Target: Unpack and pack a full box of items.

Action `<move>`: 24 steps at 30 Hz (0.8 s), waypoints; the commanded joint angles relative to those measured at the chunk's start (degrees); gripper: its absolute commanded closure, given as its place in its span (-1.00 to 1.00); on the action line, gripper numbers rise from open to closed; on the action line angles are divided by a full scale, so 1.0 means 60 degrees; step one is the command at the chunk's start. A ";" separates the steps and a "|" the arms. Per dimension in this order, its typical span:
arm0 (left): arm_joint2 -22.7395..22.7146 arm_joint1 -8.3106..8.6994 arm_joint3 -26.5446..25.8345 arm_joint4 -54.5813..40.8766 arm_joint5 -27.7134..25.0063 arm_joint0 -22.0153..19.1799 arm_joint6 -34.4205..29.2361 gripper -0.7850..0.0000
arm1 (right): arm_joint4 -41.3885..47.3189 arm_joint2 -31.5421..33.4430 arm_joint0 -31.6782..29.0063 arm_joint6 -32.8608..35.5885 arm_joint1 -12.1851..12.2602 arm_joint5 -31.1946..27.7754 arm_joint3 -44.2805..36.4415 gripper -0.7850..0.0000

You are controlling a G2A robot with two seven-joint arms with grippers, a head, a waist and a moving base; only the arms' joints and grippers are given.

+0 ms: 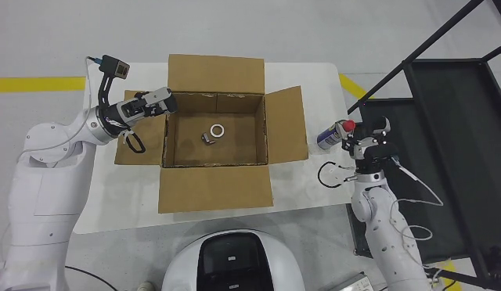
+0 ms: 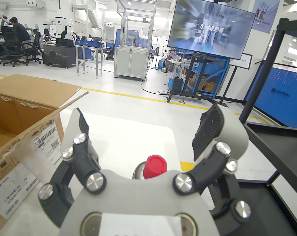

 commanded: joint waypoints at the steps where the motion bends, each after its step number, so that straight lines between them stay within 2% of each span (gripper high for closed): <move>1: 0.0000 0.0000 0.0000 0.0000 0.0000 0.0000 0.0000 -1.00 | 0.0014 0.0142 -0.0162 0.0522 0.0014 0.0133 -0.0467 -1.00; 5: 0.0000 0.0000 0.0000 0.0000 0.0000 0.0000 0.0000 -1.00 | 0.0603 0.0219 -0.0361 0.1334 -0.0002 0.0002 -0.1055 -1.00; 24: 0.0000 0.0000 0.0000 0.0000 0.0000 0.0000 0.0000 -1.00 | 0.0603 0.0219 -0.0361 0.1334 -0.0002 0.0002 -0.1055 -1.00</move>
